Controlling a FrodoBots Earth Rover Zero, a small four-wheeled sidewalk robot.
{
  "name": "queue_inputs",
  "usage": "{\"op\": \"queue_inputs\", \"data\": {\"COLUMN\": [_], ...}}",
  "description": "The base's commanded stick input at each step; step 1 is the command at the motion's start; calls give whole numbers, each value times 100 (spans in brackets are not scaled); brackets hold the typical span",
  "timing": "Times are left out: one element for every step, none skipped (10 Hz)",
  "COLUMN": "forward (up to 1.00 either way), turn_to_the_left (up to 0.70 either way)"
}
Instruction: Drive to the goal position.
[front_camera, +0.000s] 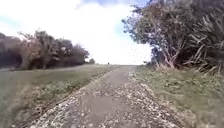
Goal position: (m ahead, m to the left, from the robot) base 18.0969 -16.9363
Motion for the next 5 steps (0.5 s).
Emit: {"op": "queue_inputs", "data": {"forward": [85,85,85,85,85], "turn_to_the_left": [0,0,0,0,0]}}
